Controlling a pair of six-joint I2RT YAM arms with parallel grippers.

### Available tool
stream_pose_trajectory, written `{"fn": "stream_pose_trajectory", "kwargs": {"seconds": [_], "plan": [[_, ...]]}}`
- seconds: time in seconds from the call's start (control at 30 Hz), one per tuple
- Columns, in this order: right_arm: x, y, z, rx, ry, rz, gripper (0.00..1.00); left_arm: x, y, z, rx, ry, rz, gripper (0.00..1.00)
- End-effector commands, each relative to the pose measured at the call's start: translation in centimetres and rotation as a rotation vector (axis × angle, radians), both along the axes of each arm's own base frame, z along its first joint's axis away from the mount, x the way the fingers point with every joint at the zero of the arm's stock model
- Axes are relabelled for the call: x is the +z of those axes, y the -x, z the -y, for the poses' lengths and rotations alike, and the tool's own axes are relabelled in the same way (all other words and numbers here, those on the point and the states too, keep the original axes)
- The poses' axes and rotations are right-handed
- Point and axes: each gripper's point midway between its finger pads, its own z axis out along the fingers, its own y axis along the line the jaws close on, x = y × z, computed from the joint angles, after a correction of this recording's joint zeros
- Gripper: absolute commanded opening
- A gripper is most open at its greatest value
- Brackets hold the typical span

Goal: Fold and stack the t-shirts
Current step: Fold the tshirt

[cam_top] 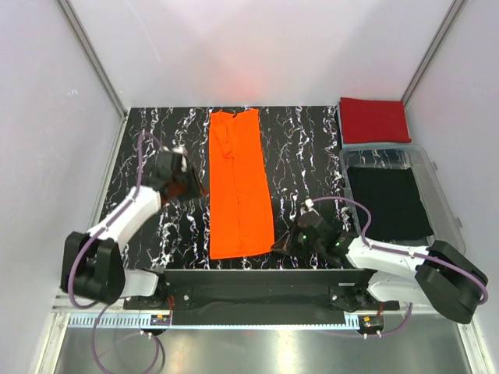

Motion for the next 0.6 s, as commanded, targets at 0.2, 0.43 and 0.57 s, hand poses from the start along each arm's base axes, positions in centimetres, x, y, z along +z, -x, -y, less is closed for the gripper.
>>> {"fn": "stream_pose_trajectory", "kwargs": {"seconds": [0.2, 0.43, 0.57], "plan": [[1.0, -0.5, -0.7, 0.013, -0.019, 0.046, 0.00, -4.1, 13.2, 1.8, -0.013, -0.032, -0.149, 0.40], [1.3, -0.5, -0.6, 0.003, -0.038, 0.053, 0.00, -6.6, 17.6, 3.4, -0.029, 0.022, -0.243, 0.43], [1.3, -0.2, -0.5, 0.009, -0.044, 0.053, 0.00, -7.1, 17.9, 3.4, -0.007, -0.013, -0.235, 0.41]]}}
